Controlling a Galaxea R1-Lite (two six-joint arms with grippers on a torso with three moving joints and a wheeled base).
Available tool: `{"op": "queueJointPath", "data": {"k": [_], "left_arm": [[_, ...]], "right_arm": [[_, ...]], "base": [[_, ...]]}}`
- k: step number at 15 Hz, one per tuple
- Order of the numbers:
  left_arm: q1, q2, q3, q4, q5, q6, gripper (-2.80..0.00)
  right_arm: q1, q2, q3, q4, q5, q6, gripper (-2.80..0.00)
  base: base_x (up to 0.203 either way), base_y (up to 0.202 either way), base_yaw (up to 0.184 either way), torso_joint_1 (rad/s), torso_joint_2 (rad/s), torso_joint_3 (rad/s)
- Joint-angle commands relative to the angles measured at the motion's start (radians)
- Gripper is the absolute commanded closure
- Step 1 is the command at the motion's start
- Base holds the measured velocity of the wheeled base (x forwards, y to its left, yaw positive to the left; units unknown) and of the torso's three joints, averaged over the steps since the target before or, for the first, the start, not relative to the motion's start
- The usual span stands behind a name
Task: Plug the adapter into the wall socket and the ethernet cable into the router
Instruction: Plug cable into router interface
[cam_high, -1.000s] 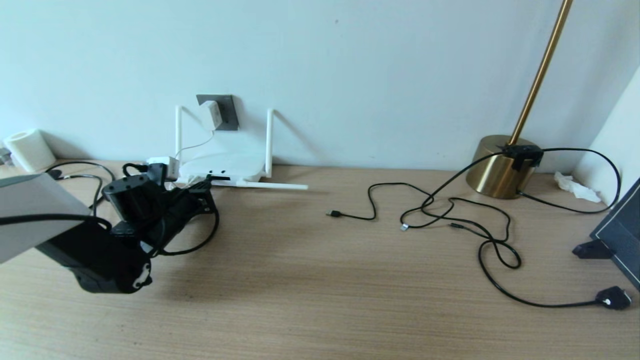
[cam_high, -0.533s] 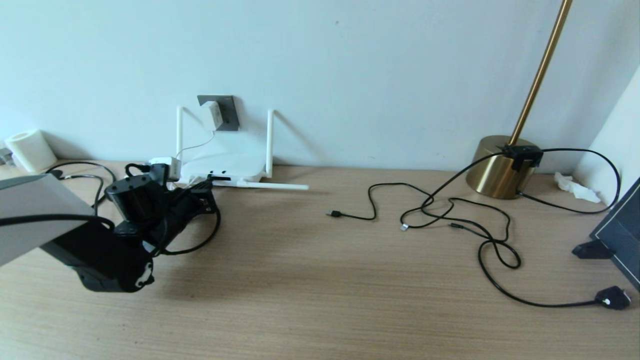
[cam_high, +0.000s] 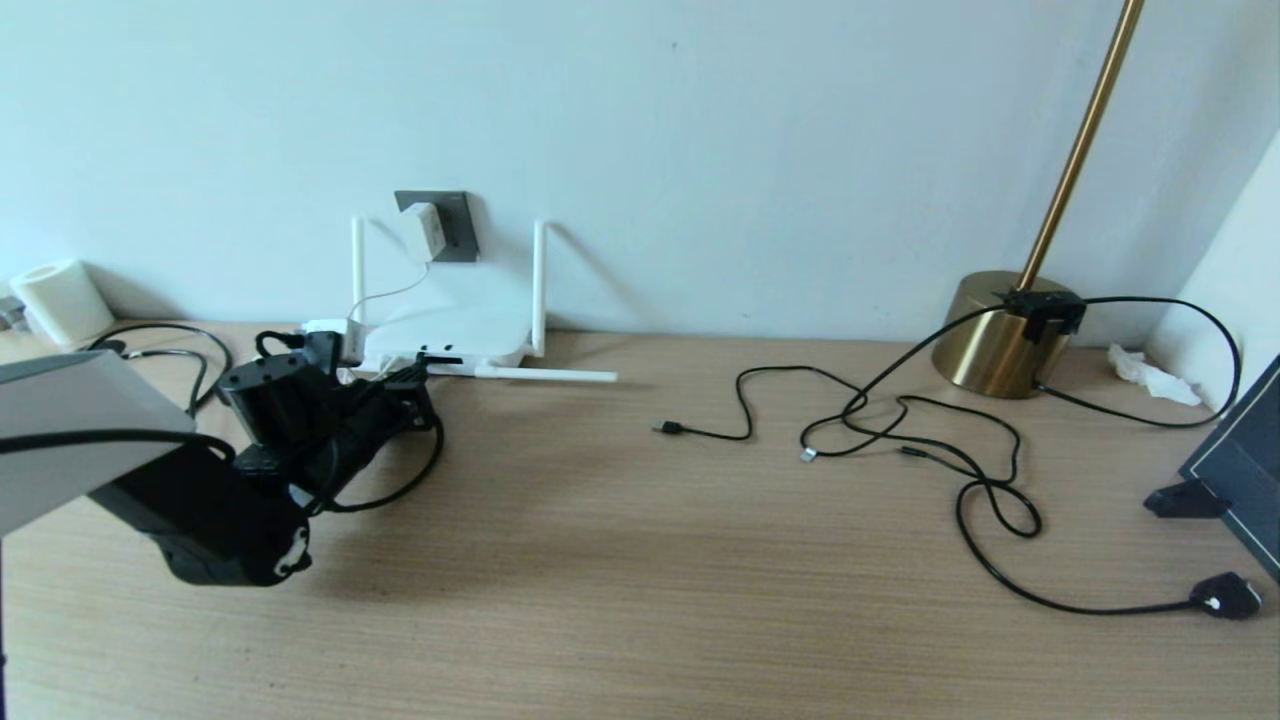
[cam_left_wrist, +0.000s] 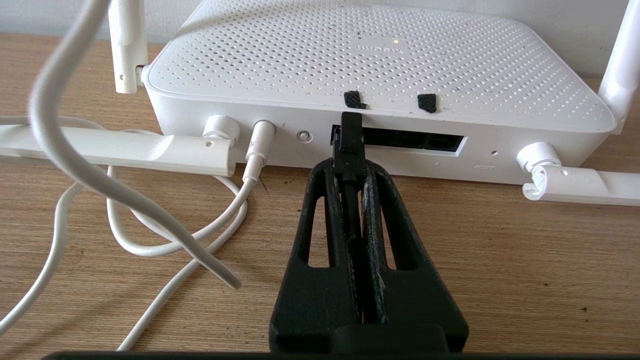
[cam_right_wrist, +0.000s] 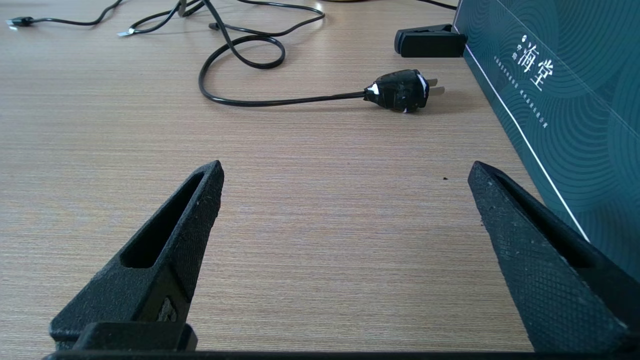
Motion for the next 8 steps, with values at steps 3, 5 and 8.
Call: {"op": "queueJointPath", "data": {"k": [3, 5, 8], "left_arm": [[0.0, -0.004, 0.013, -0.006, -0.001, 0.0, 0.0], [0.0, -0.006, 0.017, -0.006, -0.001, 0.0, -2.8], [0.0, -0.013, 0.026, -0.014, -0.002, 0.0, -2.8]], "right_arm": [[0.0, 0.0, 0.011, -0.001, 0.0, 0.0, -2.8], [0.001, 0.0, 0.011, -0.001, 0.0, 0.0, -2.8], [0.001, 0.002, 0.011, -0.001, 0.0, 0.0, -2.8]], "base": [[0.0, 0.0, 0.0, 0.0, 0.0, 0.0], [0.0, 0.0, 0.0, 0.0, 0.0, 0.0], [0.0, 0.0, 0.0, 0.0, 0.0, 0.0]]}}
